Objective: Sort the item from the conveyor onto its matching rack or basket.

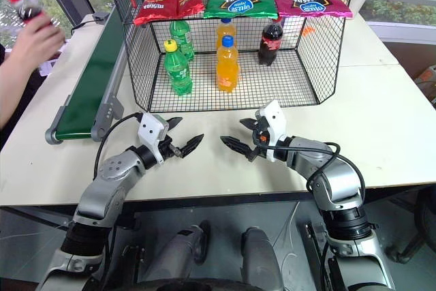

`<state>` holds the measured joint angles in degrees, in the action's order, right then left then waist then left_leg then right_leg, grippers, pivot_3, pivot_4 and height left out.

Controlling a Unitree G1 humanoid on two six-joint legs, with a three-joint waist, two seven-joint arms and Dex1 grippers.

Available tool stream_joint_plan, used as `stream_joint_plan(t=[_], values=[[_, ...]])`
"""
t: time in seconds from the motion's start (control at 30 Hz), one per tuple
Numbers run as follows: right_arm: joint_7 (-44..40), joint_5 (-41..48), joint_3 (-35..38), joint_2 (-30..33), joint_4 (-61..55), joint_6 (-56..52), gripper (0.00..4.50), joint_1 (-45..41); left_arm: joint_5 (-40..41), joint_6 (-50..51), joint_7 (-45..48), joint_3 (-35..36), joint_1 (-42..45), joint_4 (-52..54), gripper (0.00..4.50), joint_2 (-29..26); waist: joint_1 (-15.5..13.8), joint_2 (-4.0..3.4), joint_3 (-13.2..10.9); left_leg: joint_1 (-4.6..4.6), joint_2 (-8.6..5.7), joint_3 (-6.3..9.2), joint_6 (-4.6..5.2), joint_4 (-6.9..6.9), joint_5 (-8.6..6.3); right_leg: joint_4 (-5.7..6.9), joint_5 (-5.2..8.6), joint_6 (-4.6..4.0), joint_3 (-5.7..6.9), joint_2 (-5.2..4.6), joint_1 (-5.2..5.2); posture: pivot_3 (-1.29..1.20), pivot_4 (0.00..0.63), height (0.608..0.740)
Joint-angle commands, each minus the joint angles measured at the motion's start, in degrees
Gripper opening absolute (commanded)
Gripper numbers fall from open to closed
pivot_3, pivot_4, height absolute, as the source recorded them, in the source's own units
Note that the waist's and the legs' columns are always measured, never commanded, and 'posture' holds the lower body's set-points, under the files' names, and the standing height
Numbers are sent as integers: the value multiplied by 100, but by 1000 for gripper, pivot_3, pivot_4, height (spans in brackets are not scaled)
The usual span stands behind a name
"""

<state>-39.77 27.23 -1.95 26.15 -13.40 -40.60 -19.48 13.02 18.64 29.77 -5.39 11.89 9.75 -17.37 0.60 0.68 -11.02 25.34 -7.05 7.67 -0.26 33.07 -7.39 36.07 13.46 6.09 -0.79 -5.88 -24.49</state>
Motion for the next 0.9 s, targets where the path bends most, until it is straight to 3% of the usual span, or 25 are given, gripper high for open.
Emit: stream_joint_plan(t=[0.03,0.6,0.9], values=[[-30,64,58,18,-229,99,4390,-107,7,-22,0,29,11,229,4500,-20,0,0,0,0,0,0,0,0,0,0,0,0,0,0,0,0,150,738],[-123,184,62,46,-340,28,4390,-139,-46,0,-9,50,-19,351,4500,-100,0,0,0,0,0,0,0,0,0,0,0,0,0,0,0,0,150,738],[-322,318,9,113,-576,-31,4390,-401,246,513,-511,724,37,1261,4500,-209,6,0,0,2,2,3,0,-2,0,-1,11,16,1,0,-1,0,150,738]])
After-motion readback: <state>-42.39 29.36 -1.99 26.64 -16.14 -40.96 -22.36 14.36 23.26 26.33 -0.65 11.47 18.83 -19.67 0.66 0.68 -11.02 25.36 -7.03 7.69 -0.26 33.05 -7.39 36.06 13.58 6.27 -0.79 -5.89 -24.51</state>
